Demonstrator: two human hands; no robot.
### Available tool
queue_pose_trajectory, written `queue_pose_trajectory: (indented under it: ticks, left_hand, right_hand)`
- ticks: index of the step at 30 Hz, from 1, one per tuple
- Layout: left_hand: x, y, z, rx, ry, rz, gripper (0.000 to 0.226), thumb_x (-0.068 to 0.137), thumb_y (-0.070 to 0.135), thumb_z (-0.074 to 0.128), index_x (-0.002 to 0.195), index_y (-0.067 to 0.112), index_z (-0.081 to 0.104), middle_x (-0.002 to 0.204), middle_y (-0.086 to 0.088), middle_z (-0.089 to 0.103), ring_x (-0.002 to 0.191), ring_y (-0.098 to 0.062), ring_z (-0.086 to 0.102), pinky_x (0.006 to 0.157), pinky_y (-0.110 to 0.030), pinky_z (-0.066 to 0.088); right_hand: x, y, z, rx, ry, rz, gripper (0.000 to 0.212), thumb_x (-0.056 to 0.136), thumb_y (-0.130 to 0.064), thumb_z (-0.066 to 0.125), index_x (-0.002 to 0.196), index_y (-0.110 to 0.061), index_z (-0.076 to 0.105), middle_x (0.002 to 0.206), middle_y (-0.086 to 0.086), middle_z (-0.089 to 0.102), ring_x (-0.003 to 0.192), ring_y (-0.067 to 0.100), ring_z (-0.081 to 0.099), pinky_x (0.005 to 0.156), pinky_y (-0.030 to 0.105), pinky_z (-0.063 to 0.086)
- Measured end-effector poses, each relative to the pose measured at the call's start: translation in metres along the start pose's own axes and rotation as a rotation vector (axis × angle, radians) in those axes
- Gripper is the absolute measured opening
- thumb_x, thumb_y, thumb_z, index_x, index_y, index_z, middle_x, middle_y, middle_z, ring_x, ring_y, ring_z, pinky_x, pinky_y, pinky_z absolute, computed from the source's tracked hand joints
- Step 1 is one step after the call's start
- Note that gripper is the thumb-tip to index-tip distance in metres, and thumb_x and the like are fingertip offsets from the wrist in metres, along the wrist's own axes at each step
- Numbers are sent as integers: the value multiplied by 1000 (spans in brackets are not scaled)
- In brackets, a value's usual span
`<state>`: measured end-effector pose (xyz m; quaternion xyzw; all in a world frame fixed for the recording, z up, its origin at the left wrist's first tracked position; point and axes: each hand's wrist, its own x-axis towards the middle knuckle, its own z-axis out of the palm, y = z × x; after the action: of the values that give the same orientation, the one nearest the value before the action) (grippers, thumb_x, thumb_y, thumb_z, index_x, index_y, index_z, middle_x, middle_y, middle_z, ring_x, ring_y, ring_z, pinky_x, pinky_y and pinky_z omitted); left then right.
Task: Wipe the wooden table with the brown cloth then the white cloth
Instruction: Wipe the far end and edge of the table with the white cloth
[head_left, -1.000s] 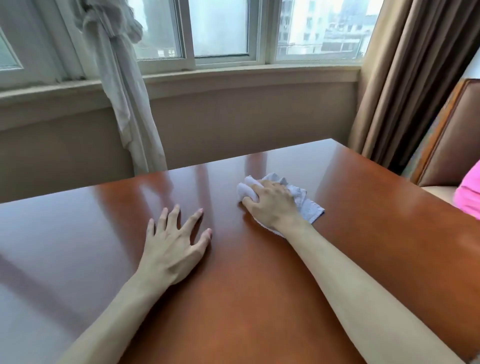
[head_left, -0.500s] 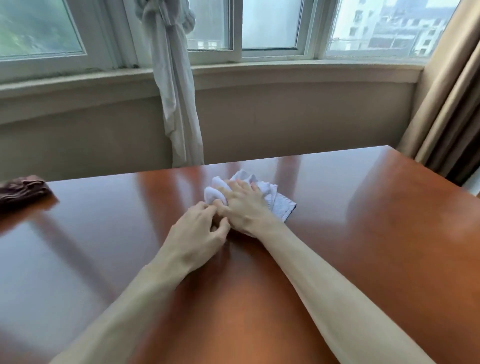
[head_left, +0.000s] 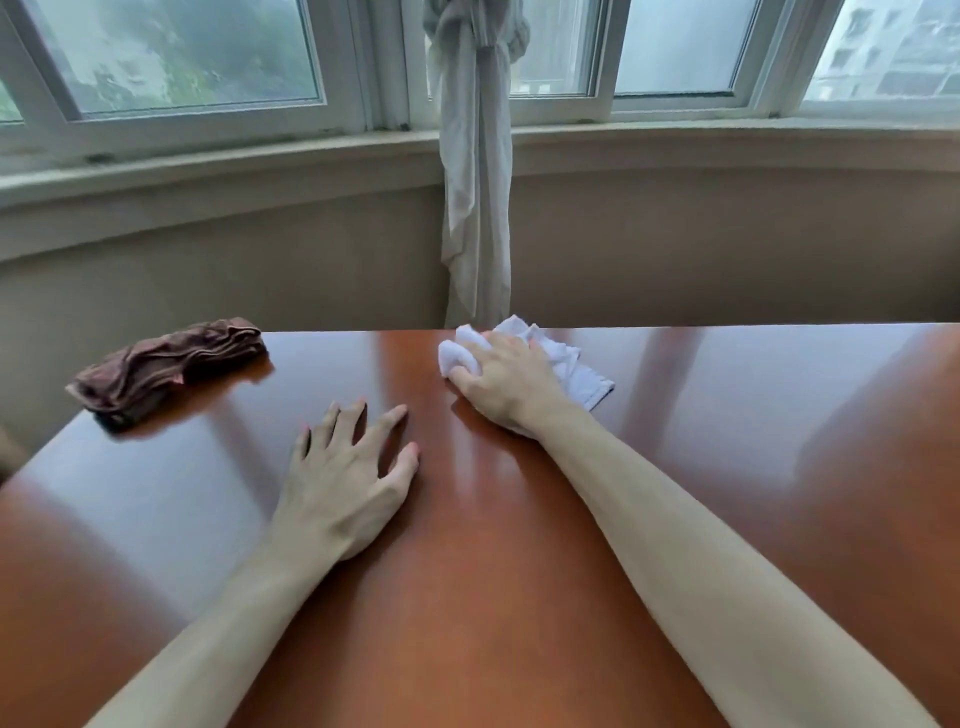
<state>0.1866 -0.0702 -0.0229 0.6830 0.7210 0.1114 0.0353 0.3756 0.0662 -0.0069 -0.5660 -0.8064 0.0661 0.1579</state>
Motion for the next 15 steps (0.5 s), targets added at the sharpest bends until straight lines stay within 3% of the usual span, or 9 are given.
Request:
queue_pose_trajectory:
  ticks: [5,9,12,15]
  left_hand:
    - [-1,-3,3,-2,13,4,72,85,69,12,153,47,20,165,1,17,154,-22,7,124,-45,6]
    - [-2,-3,3,-5,-27,-6,67,90,68,17,154,48,17,167,3,11,154,-21,2,125,-44,3]
    - [1,-5,-2,-91,-48,-33,60,94,63,30,152,48,28,166,4,17,154,-19,7,125,-43,4]
    - [-1,-9,-13,-267,-36,-33,66,87,57,32,149,37,43,162,-1,30,152,-21,19,124,-43,10]
  right_hand:
    - [63,29,2,-90,6,107,38,89,-53,29,103,-29,55,102,5,62,106,33,56,102,51,33]
    - [52,25,7,-30,40,67,32,88,-50,26,99,-33,50,100,-2,62,102,29,54,96,50,34]
    - [3,7,2,24,1,-19,34,90,-47,27,117,-36,45,113,-4,61,113,28,51,103,57,33]
    - [-65,-20,-6,43,-76,-118,47,93,-41,31,139,-35,40,135,-1,55,131,25,43,115,53,23]
